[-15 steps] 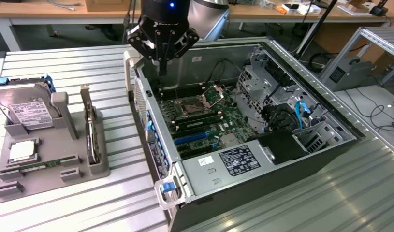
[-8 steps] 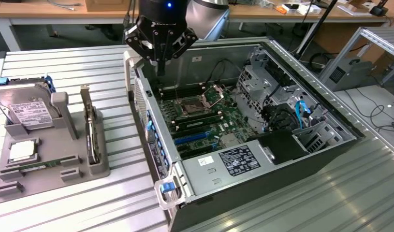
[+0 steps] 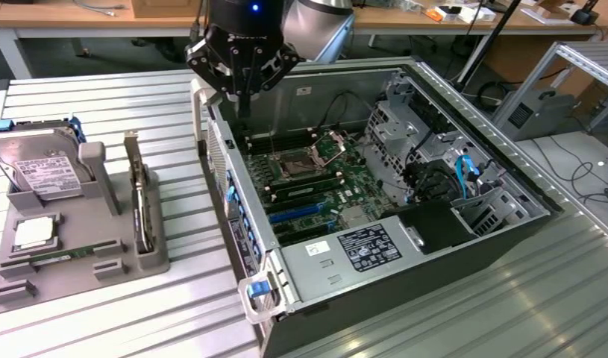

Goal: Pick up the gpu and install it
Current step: 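Reach for the gpu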

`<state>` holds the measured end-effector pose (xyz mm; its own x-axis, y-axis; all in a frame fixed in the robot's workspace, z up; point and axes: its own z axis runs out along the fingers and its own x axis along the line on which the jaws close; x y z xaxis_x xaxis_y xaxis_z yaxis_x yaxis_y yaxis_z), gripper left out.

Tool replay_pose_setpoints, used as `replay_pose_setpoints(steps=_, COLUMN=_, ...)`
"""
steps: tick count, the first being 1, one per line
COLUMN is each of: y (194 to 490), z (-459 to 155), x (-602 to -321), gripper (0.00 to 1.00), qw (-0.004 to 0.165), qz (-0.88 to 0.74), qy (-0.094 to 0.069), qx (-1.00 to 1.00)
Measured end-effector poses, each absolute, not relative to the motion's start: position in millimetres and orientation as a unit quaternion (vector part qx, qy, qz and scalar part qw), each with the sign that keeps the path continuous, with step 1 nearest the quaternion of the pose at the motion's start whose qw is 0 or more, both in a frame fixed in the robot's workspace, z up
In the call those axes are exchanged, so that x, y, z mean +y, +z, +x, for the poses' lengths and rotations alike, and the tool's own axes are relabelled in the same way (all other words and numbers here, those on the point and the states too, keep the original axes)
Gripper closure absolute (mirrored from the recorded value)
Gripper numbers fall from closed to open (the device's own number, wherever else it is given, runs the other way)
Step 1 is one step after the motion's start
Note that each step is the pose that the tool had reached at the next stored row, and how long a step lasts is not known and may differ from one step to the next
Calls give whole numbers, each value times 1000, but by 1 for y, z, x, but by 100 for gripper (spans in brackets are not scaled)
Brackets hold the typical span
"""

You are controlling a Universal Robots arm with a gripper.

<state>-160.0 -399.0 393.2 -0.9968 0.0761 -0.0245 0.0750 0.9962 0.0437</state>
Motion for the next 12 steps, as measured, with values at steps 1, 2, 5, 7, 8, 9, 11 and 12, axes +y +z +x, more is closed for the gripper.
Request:
replay_pose_setpoints(steps=1, y=393, z=-161, x=-399, gripper=89, qw=13, qz=38, qy=21, qx=999)
replay_pose_setpoints(steps=2, y=393, z=-162, x=-399, gripper=89, qw=13, qz=38, qy=21, qx=999)
replay_pose_setpoints(steps=5, y=393, z=-165, x=-399, gripper=89, qw=13, qz=38, qy=21, qx=999)
replay_pose_setpoints(steps=7, y=393, z=-166, x=-399, gripper=89, qw=13, qz=38, qy=21, qx=999)
replay_pose_setpoints(steps=8, y=393, z=-167, x=-399, gripper=89, qw=13, qz=38, qy=21, qx=999)
replay_pose_setpoints(steps=9, y=393, z=-168, x=-399, gripper=89, qw=13, qz=38, qy=21, qx=999)
replay_pose_setpoints(steps=11, y=393, z=-169, x=-399, gripper=89, qw=13, qz=38, qy=21, qx=999)
replay_pose_setpoints(steps=12, y=393, z=-170, x=-399, gripper=89, qw=13, qz=38, qy=21, qx=999)
